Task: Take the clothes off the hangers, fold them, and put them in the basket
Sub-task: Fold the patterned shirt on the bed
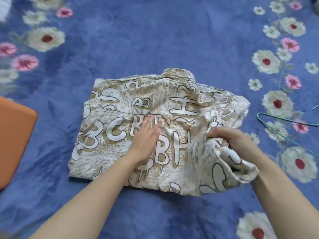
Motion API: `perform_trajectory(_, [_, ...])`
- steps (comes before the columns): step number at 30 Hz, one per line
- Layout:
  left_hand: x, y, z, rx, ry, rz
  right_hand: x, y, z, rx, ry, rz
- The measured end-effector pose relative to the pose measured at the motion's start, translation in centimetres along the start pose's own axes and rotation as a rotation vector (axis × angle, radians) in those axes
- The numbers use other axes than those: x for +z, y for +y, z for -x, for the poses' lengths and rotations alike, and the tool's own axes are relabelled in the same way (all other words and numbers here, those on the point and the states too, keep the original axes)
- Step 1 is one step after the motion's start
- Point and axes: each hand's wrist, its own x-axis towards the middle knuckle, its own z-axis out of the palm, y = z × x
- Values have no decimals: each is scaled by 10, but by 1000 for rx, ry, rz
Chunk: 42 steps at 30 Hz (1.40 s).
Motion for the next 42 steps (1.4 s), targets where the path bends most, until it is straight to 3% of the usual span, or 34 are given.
perform_trajectory(3, [-32,3,19,-200,0,874,73,-11,1,-167,-75,149])
perform_trajectory(5, [-58,-14,33,-325,63,1246,132,-11,-3,-248,-188,249])
perform_trajectory(7, [-78,-38,42,-377,143,1434,185,0,-10,-339,-230,405])
perform_trajectory(10, [-97,-74,59,-390,254,1515,234,26,-28,-265,-393,513])
perform_trajectory(13, [-107,-103,71,-472,95,1627,244,50,-32,-263,-400,734])
perform_trajectory(15, [-109,-116,71,-521,21,1539,236,63,-36,-287,-305,787])
perform_trajectory(17, [-105,-127,62,-424,-22,1258,223,72,-43,-306,-171,769])
perform_trajectory(19, [-108,-128,53,-409,77,1002,211,78,-52,-345,-51,736])
perform_trajectory(23, [-118,-144,48,-494,57,1146,187,72,-71,-502,215,841])
perform_trajectory(27, [-121,-156,57,-458,124,809,174,59,-92,-635,390,1064])
perform_trajectory(28, [-121,-153,56,-423,177,648,171,55,-99,-644,413,1115])
perform_trajectory(30, [-118,-142,54,-331,439,221,166,47,-109,-669,443,1215])
perform_trajectory(32, [-111,-117,50,-75,648,-37,163,43,-119,-703,473,1281])
perform_trajectory(34, [-95,-92,36,180,578,-201,165,40,-130,-744,476,1341])
perform_trajectory(36, [-79,-88,7,294,474,-400,168,39,-146,-782,449,1429])
perform_trajectory(39, [-73,-113,-34,216,405,-613,169,37,-171,-821,436,1567])
perform_trajectory(42, [-73,-137,-46,159,387,-610,165,32,-191,-759,416,1651])
